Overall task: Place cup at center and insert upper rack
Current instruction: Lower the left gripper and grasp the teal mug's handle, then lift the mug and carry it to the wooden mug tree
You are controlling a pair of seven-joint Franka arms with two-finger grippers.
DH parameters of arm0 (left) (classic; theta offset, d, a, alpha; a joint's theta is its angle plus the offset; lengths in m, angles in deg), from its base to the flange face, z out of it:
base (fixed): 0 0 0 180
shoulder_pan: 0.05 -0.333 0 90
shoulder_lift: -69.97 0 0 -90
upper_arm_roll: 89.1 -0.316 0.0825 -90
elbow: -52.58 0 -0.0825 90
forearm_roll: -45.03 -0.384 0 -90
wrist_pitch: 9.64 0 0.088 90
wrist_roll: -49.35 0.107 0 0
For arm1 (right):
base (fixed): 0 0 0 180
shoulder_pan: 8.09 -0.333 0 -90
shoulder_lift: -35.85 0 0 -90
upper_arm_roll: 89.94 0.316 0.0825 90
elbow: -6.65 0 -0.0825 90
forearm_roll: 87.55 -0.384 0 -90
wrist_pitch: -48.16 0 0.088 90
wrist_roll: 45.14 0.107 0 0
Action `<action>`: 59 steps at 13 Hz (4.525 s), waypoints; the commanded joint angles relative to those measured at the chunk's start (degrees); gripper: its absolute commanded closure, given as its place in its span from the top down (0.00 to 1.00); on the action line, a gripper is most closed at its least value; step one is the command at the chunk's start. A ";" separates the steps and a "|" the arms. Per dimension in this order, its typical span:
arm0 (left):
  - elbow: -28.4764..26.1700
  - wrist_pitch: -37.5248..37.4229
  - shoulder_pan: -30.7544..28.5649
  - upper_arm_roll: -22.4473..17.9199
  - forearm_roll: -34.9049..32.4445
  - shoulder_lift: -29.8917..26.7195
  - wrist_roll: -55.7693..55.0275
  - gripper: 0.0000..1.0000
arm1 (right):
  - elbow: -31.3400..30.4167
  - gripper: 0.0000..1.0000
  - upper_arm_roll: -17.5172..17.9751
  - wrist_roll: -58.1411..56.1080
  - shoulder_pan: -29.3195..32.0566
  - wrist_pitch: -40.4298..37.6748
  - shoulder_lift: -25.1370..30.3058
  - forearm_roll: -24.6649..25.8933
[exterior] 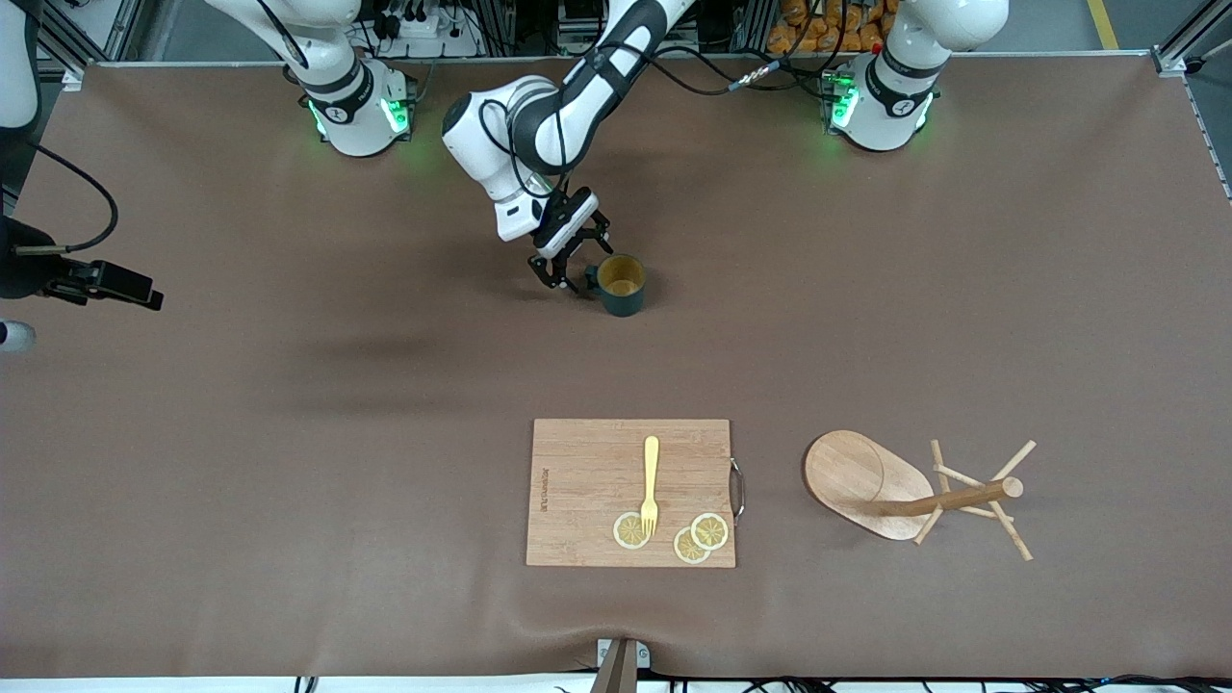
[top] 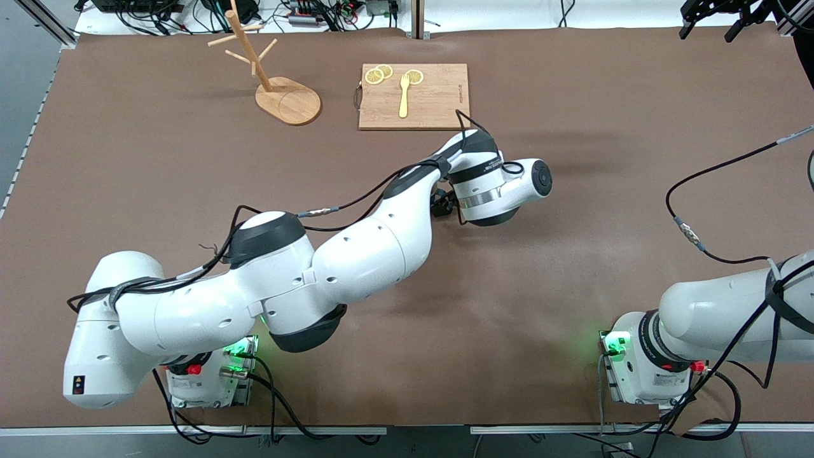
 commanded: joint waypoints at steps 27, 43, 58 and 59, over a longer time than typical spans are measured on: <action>1.45 -0.34 1.31 -1.50 1.56 -1.79 1.58 0.00 | 1.04 1.00 0.20 0.92 -0.47 -1.03 0.57 -0.43; 0.30 2.12 -24.85 -0.27 30.89 -29.12 25.90 0.00 | 2.35 1.00 0.28 0.48 -0.56 -0.15 0.66 3.26; -17.27 -3.14 -72.82 18.51 71.08 -39.68 65.10 0.00 | 2.62 1.00 -0.50 0.75 -1.71 1.78 0.66 3.35; -17.28 -4.80 -77.39 21.41 72.65 -38.37 67.22 0.00 | 2.62 1.00 -1.38 0.92 -2.14 1.70 0.66 3.18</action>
